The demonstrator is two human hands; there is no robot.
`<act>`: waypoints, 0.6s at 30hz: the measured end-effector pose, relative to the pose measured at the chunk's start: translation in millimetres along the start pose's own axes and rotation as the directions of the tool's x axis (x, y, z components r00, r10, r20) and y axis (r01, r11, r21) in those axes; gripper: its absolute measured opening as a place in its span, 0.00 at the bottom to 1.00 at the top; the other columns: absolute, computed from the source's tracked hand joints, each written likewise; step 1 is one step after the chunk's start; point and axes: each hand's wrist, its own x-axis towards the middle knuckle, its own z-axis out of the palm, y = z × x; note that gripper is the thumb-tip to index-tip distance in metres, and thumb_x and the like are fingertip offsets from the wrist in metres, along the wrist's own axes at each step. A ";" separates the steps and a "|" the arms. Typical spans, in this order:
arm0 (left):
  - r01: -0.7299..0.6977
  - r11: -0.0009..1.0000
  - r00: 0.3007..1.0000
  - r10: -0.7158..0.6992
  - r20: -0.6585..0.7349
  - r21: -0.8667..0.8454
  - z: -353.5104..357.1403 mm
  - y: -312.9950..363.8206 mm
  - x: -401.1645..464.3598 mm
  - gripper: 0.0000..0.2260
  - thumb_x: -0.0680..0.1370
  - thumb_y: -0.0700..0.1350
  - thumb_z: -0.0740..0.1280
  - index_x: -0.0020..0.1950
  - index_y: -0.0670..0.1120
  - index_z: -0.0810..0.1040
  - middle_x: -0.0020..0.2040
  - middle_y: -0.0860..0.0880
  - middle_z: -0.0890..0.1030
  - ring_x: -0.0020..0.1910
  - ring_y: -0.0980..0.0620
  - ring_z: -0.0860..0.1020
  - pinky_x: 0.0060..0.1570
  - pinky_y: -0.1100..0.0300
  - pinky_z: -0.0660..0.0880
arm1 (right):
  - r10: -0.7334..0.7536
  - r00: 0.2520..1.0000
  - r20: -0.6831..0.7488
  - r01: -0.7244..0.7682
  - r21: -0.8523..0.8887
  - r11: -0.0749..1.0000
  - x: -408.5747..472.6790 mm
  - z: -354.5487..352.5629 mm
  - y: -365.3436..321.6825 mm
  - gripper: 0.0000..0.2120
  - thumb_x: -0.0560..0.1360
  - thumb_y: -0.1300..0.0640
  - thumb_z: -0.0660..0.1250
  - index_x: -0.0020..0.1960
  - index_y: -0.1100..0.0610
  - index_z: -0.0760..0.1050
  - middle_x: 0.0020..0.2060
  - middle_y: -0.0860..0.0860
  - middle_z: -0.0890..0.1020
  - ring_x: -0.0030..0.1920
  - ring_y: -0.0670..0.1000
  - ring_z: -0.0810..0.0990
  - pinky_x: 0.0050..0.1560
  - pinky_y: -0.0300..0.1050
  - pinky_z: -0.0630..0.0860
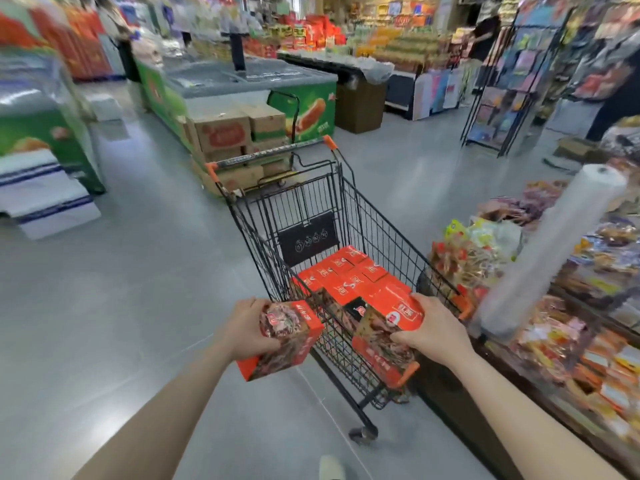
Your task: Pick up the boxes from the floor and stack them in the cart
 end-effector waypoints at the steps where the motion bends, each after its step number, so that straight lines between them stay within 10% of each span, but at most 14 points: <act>1: 0.030 0.999 1.000 -0.030 -0.001 -0.011 -0.8 -10.4 8.4 0.42 0.56 0.64 0.66 0.67 0.47 0.68 0.57 0.49 0.71 0.58 0.50 0.69 0.62 0.56 0.68 | -0.008 1.000 0.003 0.008 -0.004 1.000 20.1 5.4 -4.6 0.48 0.58 0.36 0.72 0.73 0.49 0.59 0.61 0.47 0.70 0.59 0.51 0.74 0.55 0.52 0.75; 18: 0.392 0.915 0.920 -0.388 0.056 -0.094 7.7 -144.9 87.3 0.41 0.57 0.62 0.67 0.68 0.47 0.67 0.59 0.48 0.70 0.62 0.49 0.65 0.60 0.59 0.65 | -0.011 0.929 0.370 0.086 -0.187 0.978 245.3 134.5 -60.7 0.47 0.61 0.43 0.74 0.72 0.58 0.57 0.66 0.56 0.66 0.62 0.58 0.71 0.60 0.53 0.74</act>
